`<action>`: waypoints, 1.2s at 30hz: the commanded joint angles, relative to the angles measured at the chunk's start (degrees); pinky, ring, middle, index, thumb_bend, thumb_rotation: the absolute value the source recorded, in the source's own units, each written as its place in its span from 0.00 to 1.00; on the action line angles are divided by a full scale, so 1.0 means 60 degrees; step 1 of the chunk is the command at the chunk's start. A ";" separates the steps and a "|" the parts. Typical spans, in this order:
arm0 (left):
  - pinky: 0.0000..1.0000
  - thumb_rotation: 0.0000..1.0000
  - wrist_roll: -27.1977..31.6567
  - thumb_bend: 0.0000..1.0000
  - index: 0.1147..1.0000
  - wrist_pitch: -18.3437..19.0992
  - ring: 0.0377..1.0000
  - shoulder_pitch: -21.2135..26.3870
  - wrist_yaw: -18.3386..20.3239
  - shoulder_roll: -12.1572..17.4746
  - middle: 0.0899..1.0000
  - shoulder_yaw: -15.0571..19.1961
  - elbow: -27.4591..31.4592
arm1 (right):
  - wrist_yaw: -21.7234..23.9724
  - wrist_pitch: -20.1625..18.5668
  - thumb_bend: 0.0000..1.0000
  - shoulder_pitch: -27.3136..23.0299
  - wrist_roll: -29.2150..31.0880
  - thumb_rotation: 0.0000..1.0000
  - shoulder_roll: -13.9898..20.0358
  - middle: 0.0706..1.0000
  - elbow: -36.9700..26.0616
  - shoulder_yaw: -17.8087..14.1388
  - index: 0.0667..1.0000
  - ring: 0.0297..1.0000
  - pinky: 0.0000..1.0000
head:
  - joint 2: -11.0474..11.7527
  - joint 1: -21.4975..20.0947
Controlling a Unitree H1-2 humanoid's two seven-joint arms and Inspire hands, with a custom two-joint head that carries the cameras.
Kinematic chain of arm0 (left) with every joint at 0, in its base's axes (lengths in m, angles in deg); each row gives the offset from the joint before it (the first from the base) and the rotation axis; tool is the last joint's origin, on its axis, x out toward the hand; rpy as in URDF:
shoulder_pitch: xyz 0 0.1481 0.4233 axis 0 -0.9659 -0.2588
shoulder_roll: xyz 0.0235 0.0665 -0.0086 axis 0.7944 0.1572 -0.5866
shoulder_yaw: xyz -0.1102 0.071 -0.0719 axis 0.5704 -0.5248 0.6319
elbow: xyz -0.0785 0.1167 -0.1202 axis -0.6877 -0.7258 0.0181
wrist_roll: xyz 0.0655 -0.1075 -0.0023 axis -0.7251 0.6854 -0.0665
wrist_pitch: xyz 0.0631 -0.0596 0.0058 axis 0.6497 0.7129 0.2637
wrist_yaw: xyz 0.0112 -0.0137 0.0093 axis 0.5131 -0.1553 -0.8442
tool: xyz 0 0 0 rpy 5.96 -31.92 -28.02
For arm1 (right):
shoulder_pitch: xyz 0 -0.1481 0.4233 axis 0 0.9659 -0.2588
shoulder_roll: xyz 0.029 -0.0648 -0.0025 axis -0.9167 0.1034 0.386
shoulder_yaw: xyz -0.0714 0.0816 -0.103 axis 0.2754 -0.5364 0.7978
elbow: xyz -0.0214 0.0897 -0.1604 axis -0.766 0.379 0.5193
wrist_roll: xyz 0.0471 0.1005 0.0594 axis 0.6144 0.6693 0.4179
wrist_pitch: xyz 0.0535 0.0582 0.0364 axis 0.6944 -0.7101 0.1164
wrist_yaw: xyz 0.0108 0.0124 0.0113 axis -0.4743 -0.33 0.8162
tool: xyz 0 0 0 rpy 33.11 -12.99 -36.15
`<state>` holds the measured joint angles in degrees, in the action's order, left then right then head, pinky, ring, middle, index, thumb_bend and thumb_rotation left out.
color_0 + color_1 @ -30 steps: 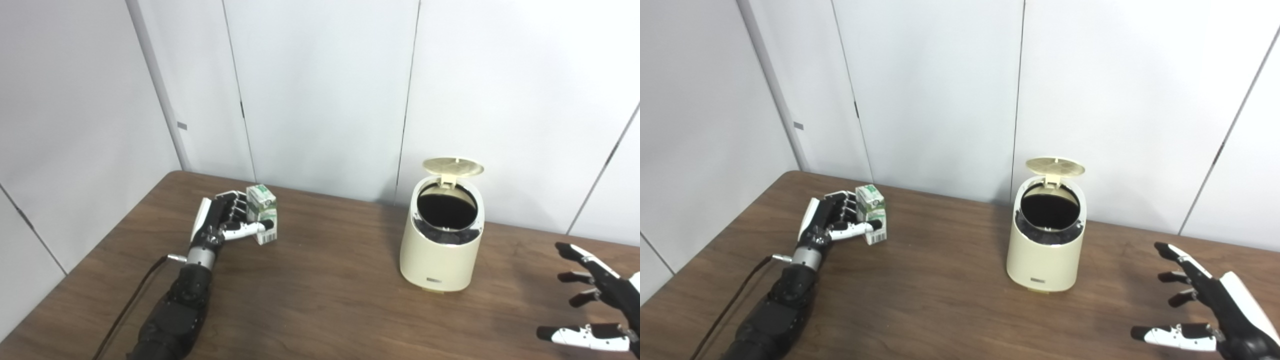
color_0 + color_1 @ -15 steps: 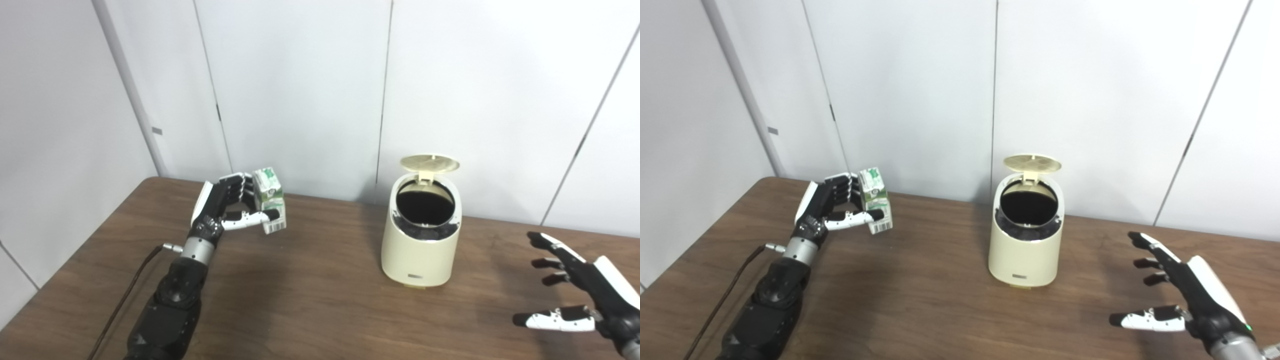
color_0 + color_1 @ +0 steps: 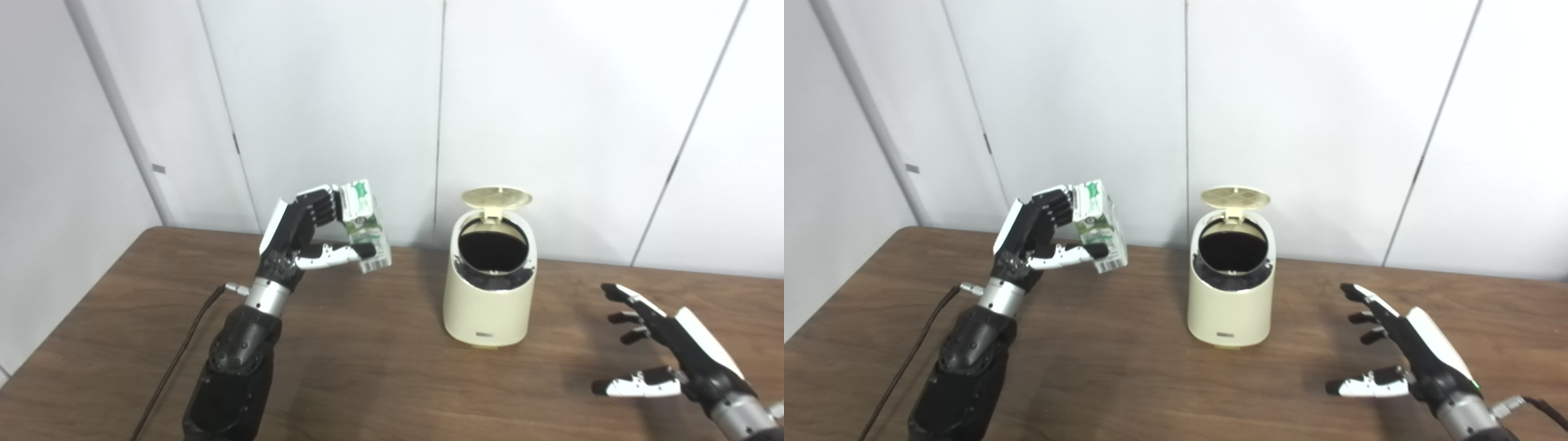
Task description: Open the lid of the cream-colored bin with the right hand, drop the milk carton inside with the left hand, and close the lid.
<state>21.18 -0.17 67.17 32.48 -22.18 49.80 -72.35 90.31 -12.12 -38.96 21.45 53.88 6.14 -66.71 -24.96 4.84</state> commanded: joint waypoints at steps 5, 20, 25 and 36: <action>0.45 0.00 0.0386 0.50 0.45 -0.0292 0.43 0.0888 0.0507 -0.0476 0.44 0.0032 0.0579 | -0.0355 0.0530 0.74 -0.0465 -0.0024 0.06 -0.0004 0.89 0.0049 0.0006 0.90 0.79 0.63 | 0.0065 -0.0230; 0.44 0.00 0.0389 0.50 0.44 -0.0294 0.43 0.1570 0.1068 -0.1393 0.44 0.0029 0.0374 | -0.0519 0.0525 0.73 -0.0429 -0.0025 0.11 -0.0193 0.90 0.0060 0.0018 0.91 0.80 0.69 | 0.0142 -0.0552; 0.44 0.00 0.0378 0.50 0.44 -0.0295 0.43 0.1676 0.1262 -0.1635 0.44 0.0075 0.0114 | -0.0632 0.0491 0.74 -0.0435 -0.0145 0.13 -0.0260 0.89 0.0059 0.0039 0.90 0.77 0.67 | 0.0158 -0.0681; 0.45 0.00 0.0406 0.50 0.45 -0.0296 0.43 0.1948 0.1835 -0.2085 0.44 0.0284 -0.0645 | -0.0721 0.0461 0.74 -0.0366 -0.0214 0.14 -0.0461 0.89 -0.0113 0.0072 0.90 0.79 0.67 | 0.0223 -0.0986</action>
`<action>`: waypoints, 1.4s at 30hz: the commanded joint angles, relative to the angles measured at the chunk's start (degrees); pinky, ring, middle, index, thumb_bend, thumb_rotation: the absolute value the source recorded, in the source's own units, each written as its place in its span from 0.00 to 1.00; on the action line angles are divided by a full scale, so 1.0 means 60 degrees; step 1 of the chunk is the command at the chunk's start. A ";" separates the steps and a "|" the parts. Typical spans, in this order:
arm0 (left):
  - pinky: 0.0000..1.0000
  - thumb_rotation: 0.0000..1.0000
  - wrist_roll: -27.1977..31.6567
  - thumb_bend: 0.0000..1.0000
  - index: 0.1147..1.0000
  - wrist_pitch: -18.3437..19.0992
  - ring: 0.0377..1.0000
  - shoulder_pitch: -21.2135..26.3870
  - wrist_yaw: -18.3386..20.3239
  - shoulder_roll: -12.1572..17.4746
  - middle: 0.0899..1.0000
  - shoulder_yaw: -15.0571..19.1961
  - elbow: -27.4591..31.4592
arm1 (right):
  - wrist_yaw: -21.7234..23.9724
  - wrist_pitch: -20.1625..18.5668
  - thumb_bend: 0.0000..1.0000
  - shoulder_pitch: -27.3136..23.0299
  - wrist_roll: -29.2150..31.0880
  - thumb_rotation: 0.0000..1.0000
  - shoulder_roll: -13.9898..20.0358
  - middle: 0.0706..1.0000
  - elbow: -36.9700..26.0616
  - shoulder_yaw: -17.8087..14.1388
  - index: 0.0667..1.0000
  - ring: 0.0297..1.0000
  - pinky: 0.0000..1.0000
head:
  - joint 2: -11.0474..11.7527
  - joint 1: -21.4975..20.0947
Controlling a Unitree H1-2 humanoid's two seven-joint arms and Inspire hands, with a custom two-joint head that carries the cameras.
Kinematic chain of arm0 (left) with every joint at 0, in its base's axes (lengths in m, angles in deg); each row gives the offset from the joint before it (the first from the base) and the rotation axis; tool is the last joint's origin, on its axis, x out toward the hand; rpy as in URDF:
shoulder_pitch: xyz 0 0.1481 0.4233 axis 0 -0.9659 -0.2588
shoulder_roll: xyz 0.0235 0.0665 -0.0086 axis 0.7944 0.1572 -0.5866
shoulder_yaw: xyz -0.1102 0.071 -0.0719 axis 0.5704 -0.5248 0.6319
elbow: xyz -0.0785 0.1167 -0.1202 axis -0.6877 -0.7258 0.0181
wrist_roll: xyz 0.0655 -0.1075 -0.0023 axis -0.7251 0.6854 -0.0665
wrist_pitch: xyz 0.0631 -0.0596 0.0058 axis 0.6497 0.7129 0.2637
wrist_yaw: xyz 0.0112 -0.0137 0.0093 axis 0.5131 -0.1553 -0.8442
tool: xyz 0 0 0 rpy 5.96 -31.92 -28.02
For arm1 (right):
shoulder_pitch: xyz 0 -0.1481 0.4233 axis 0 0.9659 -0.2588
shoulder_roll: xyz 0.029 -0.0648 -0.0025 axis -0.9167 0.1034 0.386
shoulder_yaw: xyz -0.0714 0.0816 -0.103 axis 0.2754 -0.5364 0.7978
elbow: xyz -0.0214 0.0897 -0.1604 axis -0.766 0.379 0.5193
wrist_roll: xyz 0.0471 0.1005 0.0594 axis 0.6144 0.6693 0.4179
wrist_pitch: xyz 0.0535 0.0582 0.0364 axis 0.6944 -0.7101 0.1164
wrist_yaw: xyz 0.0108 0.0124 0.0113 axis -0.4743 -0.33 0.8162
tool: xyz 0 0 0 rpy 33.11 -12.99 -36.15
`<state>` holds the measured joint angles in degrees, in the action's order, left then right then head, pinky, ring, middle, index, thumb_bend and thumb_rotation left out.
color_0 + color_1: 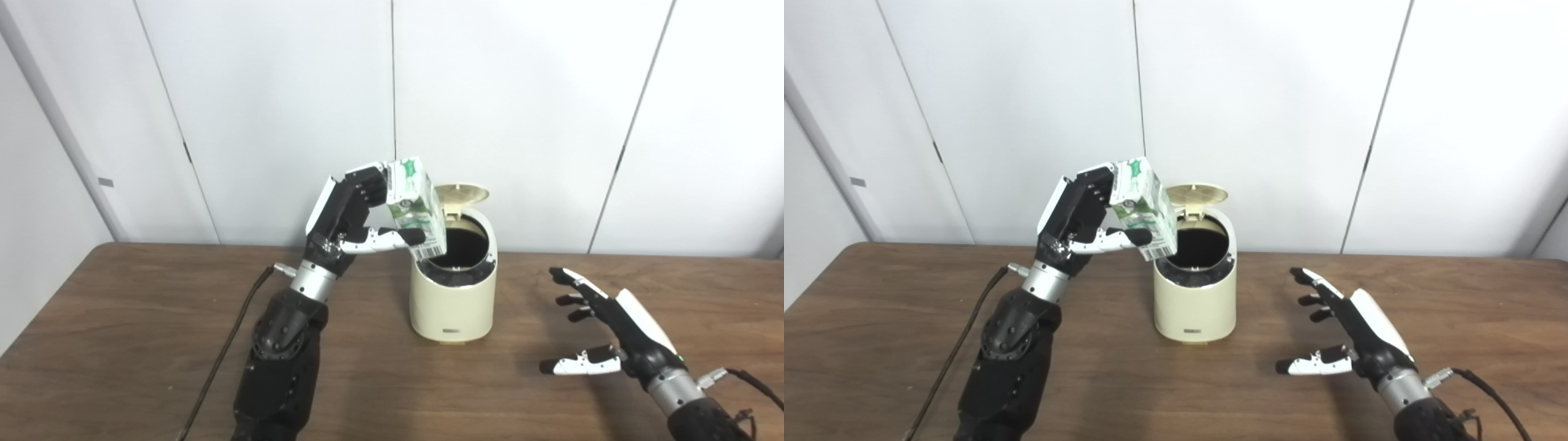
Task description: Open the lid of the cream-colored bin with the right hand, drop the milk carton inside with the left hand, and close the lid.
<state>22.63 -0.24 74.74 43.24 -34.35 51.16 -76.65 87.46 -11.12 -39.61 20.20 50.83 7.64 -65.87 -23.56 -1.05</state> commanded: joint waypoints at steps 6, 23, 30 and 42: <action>0.45 0.00 -0.0260 0.50 0.44 -0.0284 0.43 0.0769 -0.0076 -0.0135 0.44 0.0015 -0.0348 | -0.0393 0.0390 0.75 -0.0180 -0.0070 0.13 -0.0042 0.88 -0.0414 -0.0046 0.89 0.77 0.65 | 0.0021 -0.0159; 0.47 0.00 -0.2604 0.50 0.44 -0.0285 0.43 0.0842 -0.4823 0.0577 0.44 -0.2321 -0.0599 | -0.0406 0.0213 0.75 -0.0107 -0.0115 0.15 -0.0077 0.90 -0.0414 -0.0097 0.90 0.80 0.67 | -0.0079 -0.0203; 0.47 0.00 -0.3276 0.50 0.43 -0.0285 0.43 0.1022 -0.8102 0.1457 0.44 -0.4653 -0.0706 | -0.0411 0.0267 0.74 -0.0144 -0.0108 0.17 -0.0099 0.89 -0.0355 -0.0087 0.90 0.79 0.67 | -0.0102 -0.0197; 0.44 0.00 -0.6151 0.50 0.45 -0.0285 0.42 0.1924 -1.3747 0.2329 0.44 -0.7671 -0.2120 | -0.0455 0.0246 0.74 -0.0196 -0.0147 0.19 -0.0055 0.89 -0.0316 -0.0091 0.91 0.81 0.69 | -0.0165 -0.0178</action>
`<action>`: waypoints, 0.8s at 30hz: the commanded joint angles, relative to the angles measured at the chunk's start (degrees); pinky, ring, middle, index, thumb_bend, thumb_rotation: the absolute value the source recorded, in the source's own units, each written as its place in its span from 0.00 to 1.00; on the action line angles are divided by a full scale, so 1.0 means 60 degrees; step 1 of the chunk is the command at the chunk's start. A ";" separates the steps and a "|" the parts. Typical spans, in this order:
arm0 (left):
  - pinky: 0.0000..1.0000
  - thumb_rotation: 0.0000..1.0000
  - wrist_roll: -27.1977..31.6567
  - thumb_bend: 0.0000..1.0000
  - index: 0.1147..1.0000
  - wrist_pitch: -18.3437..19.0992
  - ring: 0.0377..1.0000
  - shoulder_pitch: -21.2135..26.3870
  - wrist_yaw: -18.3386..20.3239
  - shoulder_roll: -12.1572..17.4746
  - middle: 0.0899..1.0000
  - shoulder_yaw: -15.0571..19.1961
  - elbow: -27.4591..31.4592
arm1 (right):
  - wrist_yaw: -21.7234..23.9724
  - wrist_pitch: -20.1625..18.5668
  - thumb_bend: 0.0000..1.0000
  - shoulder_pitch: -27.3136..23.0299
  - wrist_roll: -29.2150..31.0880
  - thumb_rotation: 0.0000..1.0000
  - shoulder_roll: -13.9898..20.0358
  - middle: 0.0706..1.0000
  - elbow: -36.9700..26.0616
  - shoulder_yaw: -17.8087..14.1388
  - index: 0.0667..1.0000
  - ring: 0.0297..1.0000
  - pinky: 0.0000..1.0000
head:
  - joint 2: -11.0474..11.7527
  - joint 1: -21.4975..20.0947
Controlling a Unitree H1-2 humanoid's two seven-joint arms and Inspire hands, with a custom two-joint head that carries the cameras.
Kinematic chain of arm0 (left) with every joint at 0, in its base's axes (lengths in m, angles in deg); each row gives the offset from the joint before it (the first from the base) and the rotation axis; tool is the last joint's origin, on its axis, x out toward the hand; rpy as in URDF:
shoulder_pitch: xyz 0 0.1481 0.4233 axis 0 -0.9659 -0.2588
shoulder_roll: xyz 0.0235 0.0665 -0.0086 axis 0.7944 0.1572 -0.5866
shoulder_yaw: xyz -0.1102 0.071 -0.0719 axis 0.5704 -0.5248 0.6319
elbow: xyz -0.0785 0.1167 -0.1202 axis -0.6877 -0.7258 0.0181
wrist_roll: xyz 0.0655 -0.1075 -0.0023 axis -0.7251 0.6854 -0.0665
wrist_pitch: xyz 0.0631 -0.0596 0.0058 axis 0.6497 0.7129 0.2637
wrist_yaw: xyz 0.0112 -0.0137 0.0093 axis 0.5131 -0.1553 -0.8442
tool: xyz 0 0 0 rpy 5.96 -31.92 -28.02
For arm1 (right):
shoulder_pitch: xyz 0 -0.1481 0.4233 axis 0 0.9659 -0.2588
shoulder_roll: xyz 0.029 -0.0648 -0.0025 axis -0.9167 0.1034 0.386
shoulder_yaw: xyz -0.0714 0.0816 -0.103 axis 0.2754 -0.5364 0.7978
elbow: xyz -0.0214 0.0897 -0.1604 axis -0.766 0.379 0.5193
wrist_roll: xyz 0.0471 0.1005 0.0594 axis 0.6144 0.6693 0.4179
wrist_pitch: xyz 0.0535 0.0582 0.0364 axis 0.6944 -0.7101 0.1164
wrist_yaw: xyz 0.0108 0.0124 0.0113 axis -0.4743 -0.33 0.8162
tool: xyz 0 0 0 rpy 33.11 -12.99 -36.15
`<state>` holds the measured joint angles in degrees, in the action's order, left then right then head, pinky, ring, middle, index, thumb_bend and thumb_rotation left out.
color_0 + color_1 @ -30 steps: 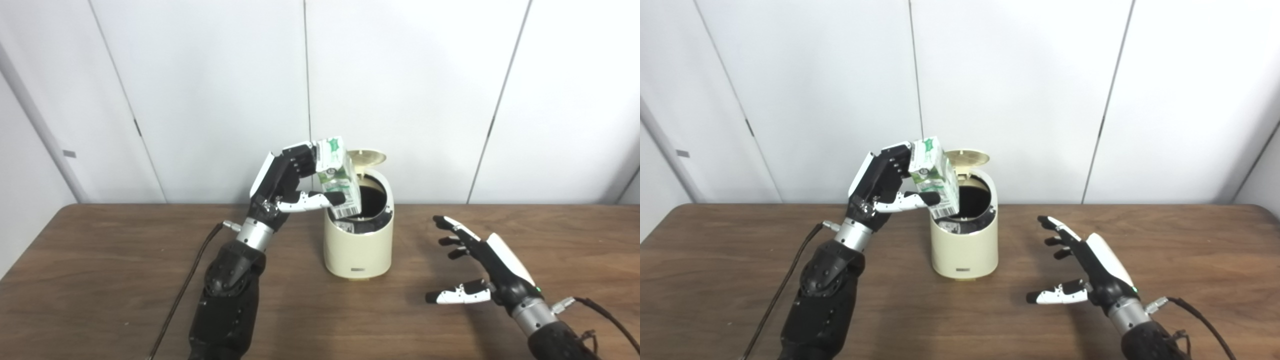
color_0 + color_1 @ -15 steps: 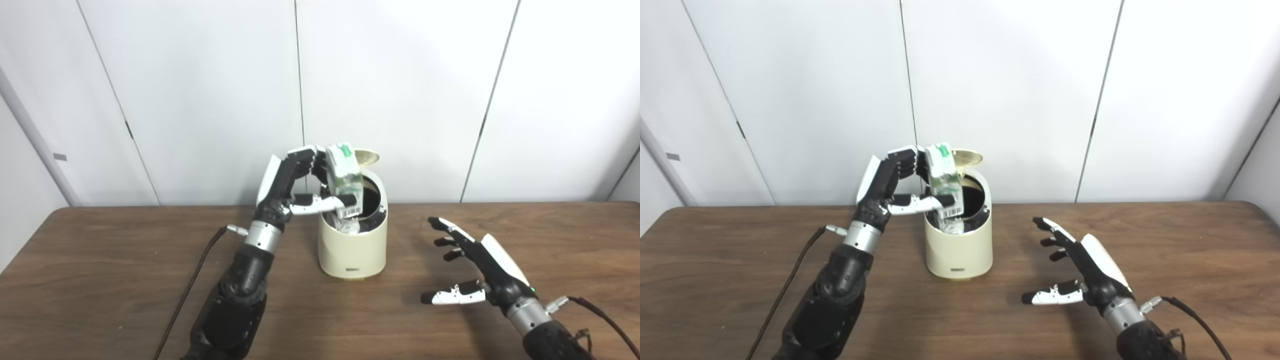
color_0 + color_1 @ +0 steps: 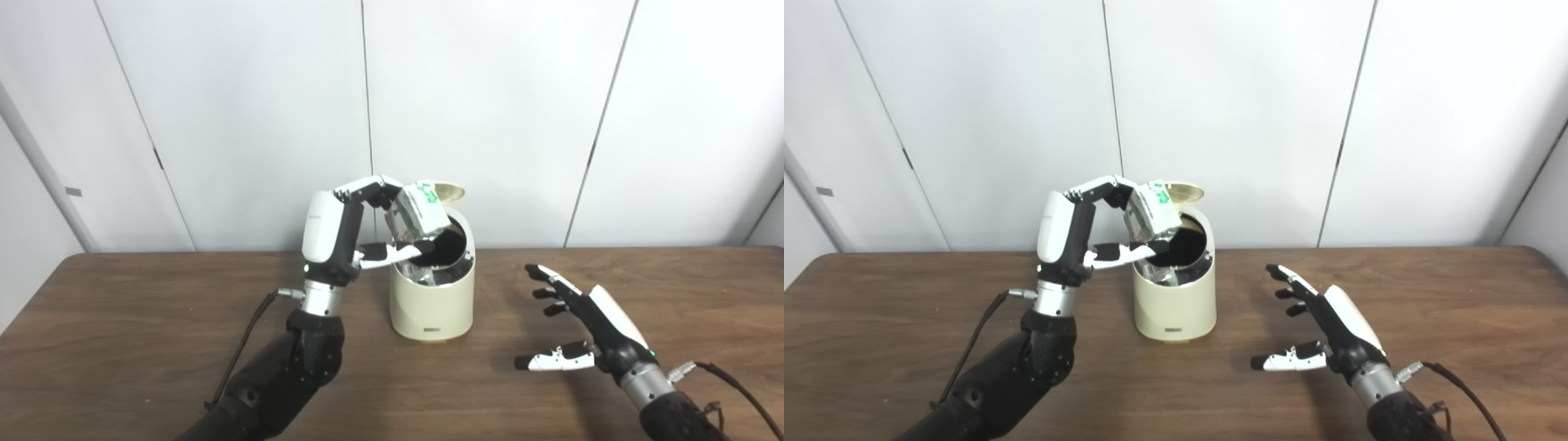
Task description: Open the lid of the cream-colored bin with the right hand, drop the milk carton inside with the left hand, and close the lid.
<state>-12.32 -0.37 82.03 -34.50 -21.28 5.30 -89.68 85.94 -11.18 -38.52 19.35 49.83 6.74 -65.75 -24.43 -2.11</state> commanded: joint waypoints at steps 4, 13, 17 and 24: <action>0.43 0.00 -0.0696 0.50 0.45 -0.0263 0.42 0.0882 -0.1665 0.0184 0.43 -0.0479 -0.0256 | -0.0221 0.0225 0.75 -0.0394 -0.0067 0.21 0.0124 0.89 -0.0145 -0.0098 0.91 0.79 0.67 | -0.0031 0.0012; 0.42 0.00 -0.0195 0.50 0.45 -0.0261 0.42 0.0956 -0.1844 0.0143 0.43 -0.0986 -0.0377 | -0.0252 0.0290 0.76 -0.0370 -0.0049 0.22 0.0088 0.89 -0.0170 -0.0102 0.91 0.79 0.66 | -0.0097 -0.0046; 0.42 0.00 -0.0017 0.50 0.45 -0.0261 0.42 0.0927 -0.1690 0.0107 0.43 -0.1143 -0.0379 | -0.0244 0.0237 0.75 -0.0345 -0.0054 0.21 0.0074 0.89 -0.0266 -0.0106 0.91 0.78 0.61 | -0.0136 -0.0070; 0.43 0.00 0.0560 0.51 0.44 -0.0263 0.43 0.0862 -0.1138 0.0112 0.44 -0.1404 -0.0229 | -0.0267 0.0318 0.75 -0.0322 0.0002 0.22 0.0077 0.89 -0.0210 -0.0126 0.91 0.79 0.64 | -0.0172 -0.0083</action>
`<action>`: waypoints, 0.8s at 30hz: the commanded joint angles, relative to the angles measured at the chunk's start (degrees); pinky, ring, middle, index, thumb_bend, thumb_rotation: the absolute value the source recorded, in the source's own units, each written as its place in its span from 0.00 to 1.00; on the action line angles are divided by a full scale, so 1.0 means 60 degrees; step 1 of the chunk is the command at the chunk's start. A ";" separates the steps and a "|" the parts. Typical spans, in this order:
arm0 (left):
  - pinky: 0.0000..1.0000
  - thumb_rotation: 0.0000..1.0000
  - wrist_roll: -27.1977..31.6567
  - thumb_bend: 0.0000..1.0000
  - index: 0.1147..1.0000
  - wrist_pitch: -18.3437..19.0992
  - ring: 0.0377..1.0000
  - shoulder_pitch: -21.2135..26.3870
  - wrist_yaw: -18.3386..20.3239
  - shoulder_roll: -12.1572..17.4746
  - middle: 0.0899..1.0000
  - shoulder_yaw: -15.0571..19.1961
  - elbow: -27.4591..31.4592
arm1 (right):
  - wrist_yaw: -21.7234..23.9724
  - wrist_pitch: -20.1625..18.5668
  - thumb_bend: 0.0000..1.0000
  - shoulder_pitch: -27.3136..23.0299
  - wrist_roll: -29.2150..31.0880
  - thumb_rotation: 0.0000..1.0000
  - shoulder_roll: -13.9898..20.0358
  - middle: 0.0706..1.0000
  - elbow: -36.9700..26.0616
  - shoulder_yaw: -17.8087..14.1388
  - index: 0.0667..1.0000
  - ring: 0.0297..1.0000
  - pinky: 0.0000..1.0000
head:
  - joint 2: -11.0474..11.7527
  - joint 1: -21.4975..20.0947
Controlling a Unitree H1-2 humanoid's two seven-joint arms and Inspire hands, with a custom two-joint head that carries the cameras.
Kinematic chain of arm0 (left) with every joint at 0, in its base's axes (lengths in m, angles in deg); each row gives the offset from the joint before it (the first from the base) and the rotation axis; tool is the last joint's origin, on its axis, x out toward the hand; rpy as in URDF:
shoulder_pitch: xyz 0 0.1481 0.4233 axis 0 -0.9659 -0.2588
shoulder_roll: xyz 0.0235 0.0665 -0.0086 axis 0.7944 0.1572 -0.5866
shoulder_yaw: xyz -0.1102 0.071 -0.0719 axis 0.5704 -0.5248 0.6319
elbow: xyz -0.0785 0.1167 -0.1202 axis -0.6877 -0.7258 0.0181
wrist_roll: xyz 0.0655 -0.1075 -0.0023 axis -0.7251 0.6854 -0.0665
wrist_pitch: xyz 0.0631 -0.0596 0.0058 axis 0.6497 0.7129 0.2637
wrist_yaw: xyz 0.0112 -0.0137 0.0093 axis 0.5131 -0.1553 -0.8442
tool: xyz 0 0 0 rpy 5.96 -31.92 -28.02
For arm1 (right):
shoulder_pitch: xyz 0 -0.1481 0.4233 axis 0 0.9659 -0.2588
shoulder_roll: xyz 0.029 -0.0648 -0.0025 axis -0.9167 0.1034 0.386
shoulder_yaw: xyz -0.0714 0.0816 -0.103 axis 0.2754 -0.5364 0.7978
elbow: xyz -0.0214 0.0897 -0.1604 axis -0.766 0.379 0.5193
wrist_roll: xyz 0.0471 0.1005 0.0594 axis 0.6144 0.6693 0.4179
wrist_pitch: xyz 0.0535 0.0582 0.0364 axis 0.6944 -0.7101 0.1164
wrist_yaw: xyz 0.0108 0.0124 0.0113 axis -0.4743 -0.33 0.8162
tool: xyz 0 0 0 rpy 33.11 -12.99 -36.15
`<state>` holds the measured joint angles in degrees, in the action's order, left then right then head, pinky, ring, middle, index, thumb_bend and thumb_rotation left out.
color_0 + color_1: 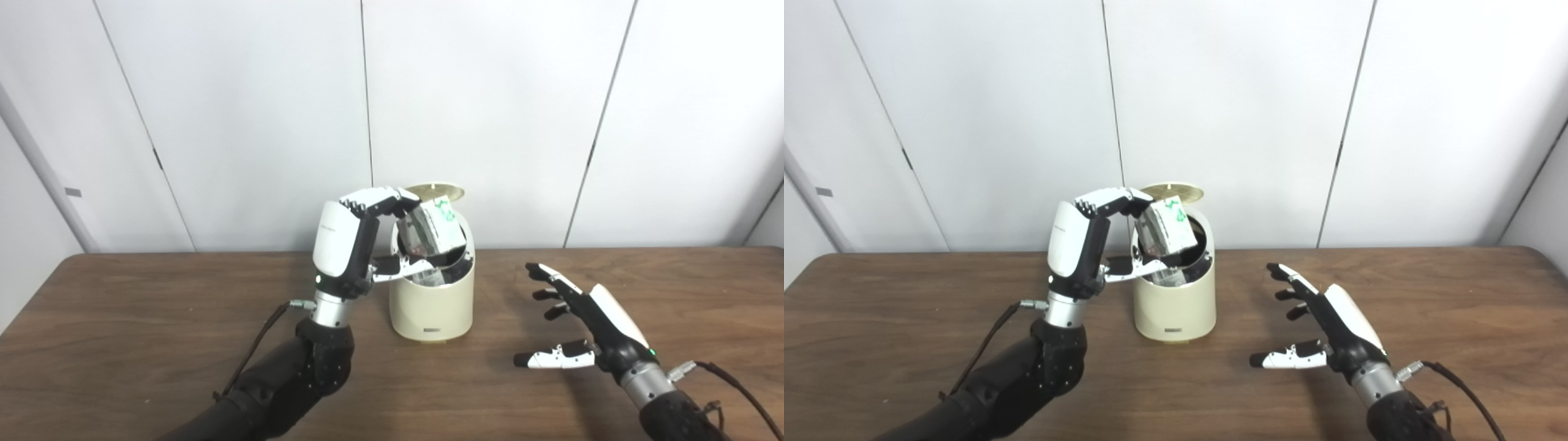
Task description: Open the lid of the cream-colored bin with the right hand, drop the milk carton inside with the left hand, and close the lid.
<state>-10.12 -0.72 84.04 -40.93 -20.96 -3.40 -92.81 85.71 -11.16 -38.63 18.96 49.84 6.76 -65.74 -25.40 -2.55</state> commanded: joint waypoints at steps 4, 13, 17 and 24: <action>0.44 0.00 0.0639 0.51 0.43 -0.0204 0.43 0.0471 0.0459 0.0097 0.44 -0.0152 0.0455 | -0.0287 0.0360 0.76 -0.0331 -0.0008 0.22 0.0069 0.88 -0.0182 -0.0094 0.90 0.77 0.61 | -0.0047 -0.0063; 0.45 0.00 0.1493 0.51 0.42 -0.0204 0.44 0.0312 0.1674 0.0101 0.44 -0.0184 0.0684 | -0.0251 0.0265 0.76 -0.0351 -0.0020 0.25 0.0044 0.88 -0.0246 -0.0081 0.91 0.76 0.61 | -0.0087 -0.0145; 0.45 0.00 0.1453 0.51 0.41 -0.0204 0.44 0.0279 0.1855 0.0066 0.44 -0.0105 0.0613 | -0.0266 0.0146 0.77 -0.0318 -0.0071 0.26 0.0010 0.88 -0.0309 -0.0096 0.91 0.76 0.61 | -0.0114 -0.0176; 0.49 0.00 0.1159 0.50 0.42 -0.0204 0.45 0.0215 0.2107 -0.0028 0.45 0.0204 0.0401 | -0.0238 0.0055 0.77 -0.0278 -0.0126 0.28 0.0011 0.88 -0.0391 -0.0113 0.91 0.76 0.61 | -0.0156 -0.0145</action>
<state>-2.08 -0.83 83.79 -28.60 -21.04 -2.85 -90.35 85.55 -11.40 -38.62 18.17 49.56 6.47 -65.72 -26.28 -3.34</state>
